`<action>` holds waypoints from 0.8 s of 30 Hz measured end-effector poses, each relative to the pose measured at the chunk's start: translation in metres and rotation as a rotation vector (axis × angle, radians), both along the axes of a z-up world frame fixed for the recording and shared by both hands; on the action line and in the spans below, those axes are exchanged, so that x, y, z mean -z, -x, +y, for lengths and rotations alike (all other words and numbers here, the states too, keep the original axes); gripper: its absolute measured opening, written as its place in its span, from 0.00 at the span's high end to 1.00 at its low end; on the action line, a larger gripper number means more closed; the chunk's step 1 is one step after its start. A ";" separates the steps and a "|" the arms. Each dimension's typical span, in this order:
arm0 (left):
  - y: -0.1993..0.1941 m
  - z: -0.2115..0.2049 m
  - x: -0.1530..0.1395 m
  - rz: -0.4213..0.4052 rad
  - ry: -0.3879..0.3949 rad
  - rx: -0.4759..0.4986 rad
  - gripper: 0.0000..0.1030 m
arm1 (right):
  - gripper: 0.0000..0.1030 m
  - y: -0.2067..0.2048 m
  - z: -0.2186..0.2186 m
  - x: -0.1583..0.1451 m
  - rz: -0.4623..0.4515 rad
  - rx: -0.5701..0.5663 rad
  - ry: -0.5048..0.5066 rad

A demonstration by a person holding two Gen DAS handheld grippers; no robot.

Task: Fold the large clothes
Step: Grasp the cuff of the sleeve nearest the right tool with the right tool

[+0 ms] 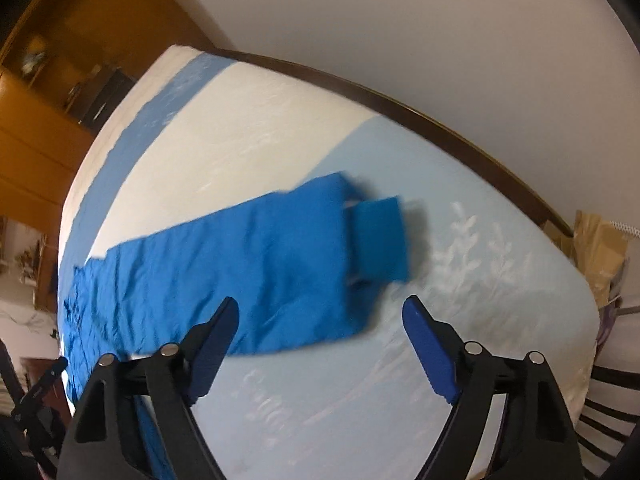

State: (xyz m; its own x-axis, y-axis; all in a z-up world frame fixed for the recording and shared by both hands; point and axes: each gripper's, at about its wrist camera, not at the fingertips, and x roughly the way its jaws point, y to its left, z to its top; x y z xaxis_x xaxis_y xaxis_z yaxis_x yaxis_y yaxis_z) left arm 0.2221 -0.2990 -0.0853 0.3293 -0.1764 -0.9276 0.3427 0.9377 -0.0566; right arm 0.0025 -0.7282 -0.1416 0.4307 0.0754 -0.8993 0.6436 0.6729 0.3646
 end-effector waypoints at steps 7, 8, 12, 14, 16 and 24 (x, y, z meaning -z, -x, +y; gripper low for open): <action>-0.042 -0.034 0.040 0.077 0.053 -0.048 0.04 | 0.30 -0.011 -0.039 0.036 0.005 0.002 -0.107; -0.045 -0.037 0.046 0.082 0.044 -0.050 0.04 | 0.33 -0.014 -0.042 0.040 0.004 -0.003 -0.119; -0.055 -0.045 0.064 0.106 0.047 -0.044 0.04 | 0.37 -0.018 -0.047 0.053 -0.010 -0.022 -0.166; -0.060 -0.047 0.071 0.119 0.051 -0.047 0.08 | 0.44 -0.021 -0.048 0.056 -0.030 -0.014 -0.163; -0.064 -0.047 0.077 0.127 0.051 -0.055 0.09 | 0.68 -0.019 -0.046 0.057 -0.076 -0.016 -0.228; -0.065 -0.021 0.059 0.123 0.117 -0.070 0.27 | 0.79 -0.037 -0.008 -0.001 -0.262 -0.111 -0.305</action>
